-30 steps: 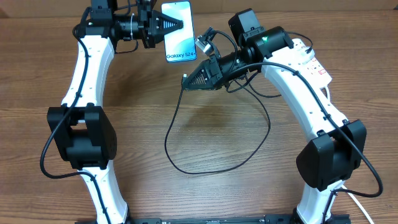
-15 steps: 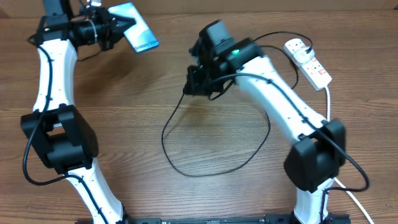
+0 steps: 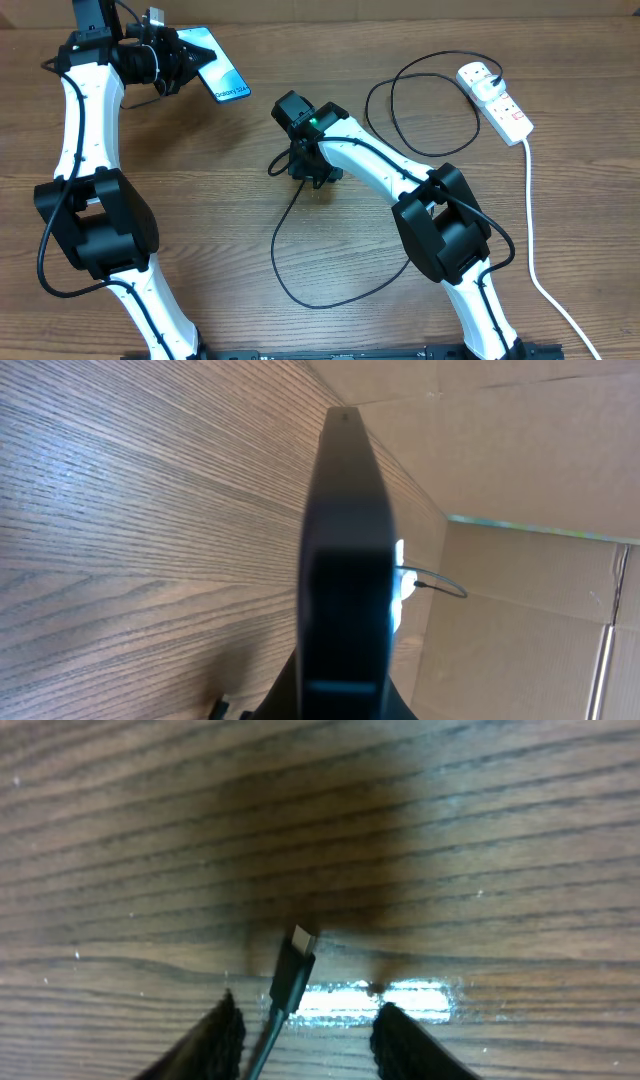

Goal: Plug charger to phone and switch on socket

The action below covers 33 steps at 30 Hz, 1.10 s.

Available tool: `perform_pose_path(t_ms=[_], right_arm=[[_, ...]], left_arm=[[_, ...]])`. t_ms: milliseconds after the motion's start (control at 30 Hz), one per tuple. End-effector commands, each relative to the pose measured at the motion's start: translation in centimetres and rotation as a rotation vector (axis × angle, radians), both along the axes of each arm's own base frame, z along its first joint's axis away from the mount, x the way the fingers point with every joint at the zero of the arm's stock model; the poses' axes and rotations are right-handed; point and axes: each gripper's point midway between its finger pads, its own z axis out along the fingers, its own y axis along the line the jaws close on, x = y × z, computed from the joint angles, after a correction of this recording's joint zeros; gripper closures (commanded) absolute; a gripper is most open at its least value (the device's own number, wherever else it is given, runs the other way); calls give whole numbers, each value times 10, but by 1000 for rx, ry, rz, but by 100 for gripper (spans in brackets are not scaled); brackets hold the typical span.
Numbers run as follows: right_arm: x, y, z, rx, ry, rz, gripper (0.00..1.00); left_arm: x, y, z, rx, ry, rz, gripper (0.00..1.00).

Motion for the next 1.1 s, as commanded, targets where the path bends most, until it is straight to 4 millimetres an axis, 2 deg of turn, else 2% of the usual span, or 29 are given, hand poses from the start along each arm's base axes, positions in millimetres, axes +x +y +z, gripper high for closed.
perform_pose_path(t_ms=[0,100,267,400,533,667,733,767,833,933,1067], right_arm=[[3,-6,0,-19,-9,-57,52],[1,-7,0,-18,1,-119,52],[2,-4,-1,-19,-17,-119,52],[-2,-2,-13,-53,-15,-122,52],[-9,-13,-36,-138,10,-115,52],[-21,-29,-38,-199,61,-122,53],[-28,-37,-38,-219,105,-137,55],[-34,-42,-38,-227,140,-143,59],[-41,-37,-38,-183,191,-149,64],[-36,-22,-40,-112,187,-148,69],[-28,-24,-40,-126,147,-168,74]], left_arm=[[-2,-5,31,13,-84,-29,96],[-3,-6,31,12,-82,-29,96],[-3,-6,31,11,-79,-30,96],[-4,-6,30,10,-71,-29,96],[-7,-7,28,7,-55,-30,96],[-7,-7,28,7,-55,-32,96],[-7,-7,28,7,-55,-31,96],[-7,-7,28,7,-55,-31,96],[-7,-7,28,7,-56,-32,96],[-7,-7,28,7,-55,-32,96],[-8,-7,27,5,-48,-32,96]])
